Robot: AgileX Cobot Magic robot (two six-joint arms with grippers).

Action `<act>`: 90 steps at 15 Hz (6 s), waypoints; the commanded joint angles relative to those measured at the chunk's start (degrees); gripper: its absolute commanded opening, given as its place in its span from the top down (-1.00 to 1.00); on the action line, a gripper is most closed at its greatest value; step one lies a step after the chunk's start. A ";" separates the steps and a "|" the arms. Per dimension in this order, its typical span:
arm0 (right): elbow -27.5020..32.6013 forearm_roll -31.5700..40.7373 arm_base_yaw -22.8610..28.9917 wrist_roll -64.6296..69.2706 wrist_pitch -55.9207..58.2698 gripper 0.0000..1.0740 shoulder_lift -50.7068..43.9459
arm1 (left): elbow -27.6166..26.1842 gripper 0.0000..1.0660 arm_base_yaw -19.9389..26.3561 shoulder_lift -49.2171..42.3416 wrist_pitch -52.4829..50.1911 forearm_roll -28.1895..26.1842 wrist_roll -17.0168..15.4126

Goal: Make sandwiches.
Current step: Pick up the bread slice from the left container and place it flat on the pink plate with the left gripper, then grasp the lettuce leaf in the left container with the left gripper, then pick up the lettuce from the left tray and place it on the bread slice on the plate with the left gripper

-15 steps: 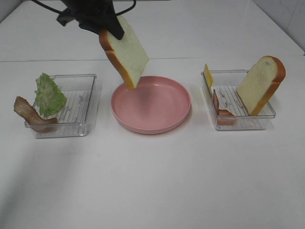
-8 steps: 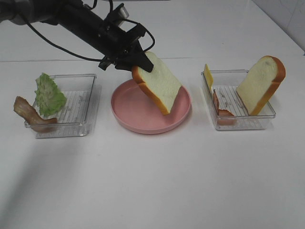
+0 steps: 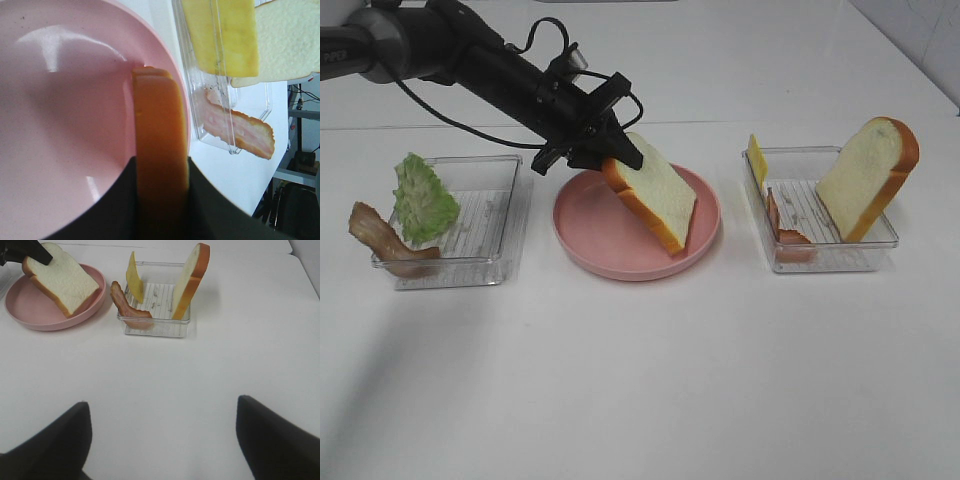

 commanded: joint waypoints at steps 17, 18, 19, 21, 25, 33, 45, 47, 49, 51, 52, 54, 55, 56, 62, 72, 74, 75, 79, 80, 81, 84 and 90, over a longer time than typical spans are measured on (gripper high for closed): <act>0.17 0.11 -0.40 -0.34 -0.40 -0.40 -0.74 | -10.49 -0.65 -0.23 -12.49 11.17 41.02 -15.76; 0.17 0.11 -0.40 -0.34 -0.40 -0.40 -0.74 | -10.49 -0.62 0.06 -14.21 11.17 44.29 -16.79; 0.17 0.11 -0.40 -0.34 -0.40 -0.40 -0.74 | -10.49 -0.50 1.49 -17.42 11.17 48.24 -18.91; 0.17 0.11 -0.40 -0.34 -0.40 -0.40 -0.74 | -10.49 -0.49 2.92 -19.82 11.17 48.59 -19.42; 0.17 0.11 -0.40 -0.34 -0.40 -0.40 -0.74 | -7.22 -0.48 7.33 -24.35 11.17 48.93 -19.42; 0.17 0.11 -0.40 -0.34 -0.40 -0.40 -0.74 | 8.02 -0.47 11.29 -25.78 11.06 53.29 -19.42; 0.17 0.11 -0.40 -0.34 -0.40 -0.40 -0.74 | 8.14 -0.39 11.17 -12.55 7.85 54.26 -19.48; 0.17 0.11 -0.40 -0.34 -0.40 -0.40 -0.74 | 8.14 -0.39 11.17 -11.69 7.16 54.49 -19.25; 0.17 0.11 -0.40 -0.34 -0.40 -0.40 -0.74 | 8.14 -0.39 11.17 -11.34 6.76 54.55 -19.19; 0.17 0.11 -0.40 -0.34 -0.40 -0.40 -0.74 | 8.14 -0.21 11.17 -11.34 5.10 55.75 -19.19; 0.17 0.11 -0.40 -0.34 -0.40 -0.40 -0.74 | 8.14 -0.14 11.17 -11.34 4.76 55.75 -18.96; 0.17 0.11 -0.40 -0.34 -0.40 -0.40 -0.74 | 8.14 -0.11 11.17 -11.34 3.95 55.75 -18.91; 0.17 0.11 -0.40 -0.34 -0.40 -0.40 -0.74 | 8.14 -0.10 11.17 -11.23 3.72 55.75 -18.91; 0.17 0.11 -0.40 -0.34 -0.40 -0.40 -0.74 | 8.14 -0.10 11.17 -11.06 3.90 55.75 -18.91; 0.17 0.11 -0.40 -0.34 -0.40 -0.40 -0.74 | 8.14 0.02 11.17 -10.03 3.32 55.75 -18.96; 0.17 0.11 -0.40 -0.34 -0.40 -0.40 -0.74 | 8.08 1.00 11.17 -10.20 0.97 55.75 -19.19; 0.17 0.11 -0.40 -0.34 -0.40 -0.40 -0.74 | 8.08 1.00 11.17 -11.34 1.55 55.29 -19.19; 0.17 0.11 -0.40 -0.34 -0.40 -0.40 -0.74 | 7.96 1.00 11.17 -12.09 1.49 54.77 -19.19; 0.17 0.11 -0.40 -0.34 -0.40 -0.40 -0.74 | 6.30 1.00 11.17 -14.95 1.43 51.91 -18.96; 0.17 0.11 -0.40 -0.34 -0.40 -0.40 -0.74 | 4.58 1.00 11.17 -15.53 1.55 47.21 -17.53; 0.17 0.11 -0.40 -0.34 -0.40 -0.40 -0.74 | 3.38 1.00 11.17 -15.58 1.49 43.26 -16.39; 0.17 0.11 -0.40 -0.34 -0.40 -0.40 -0.74 | 1.89 1.00 11.17 -15.58 0.34 31.28 -12.26; 0.17 0.11 -0.40 -0.34 -0.40 -0.40 -0.74 | 2.01 1.00 6.65 -13.81 -2.52 8.42 -1.03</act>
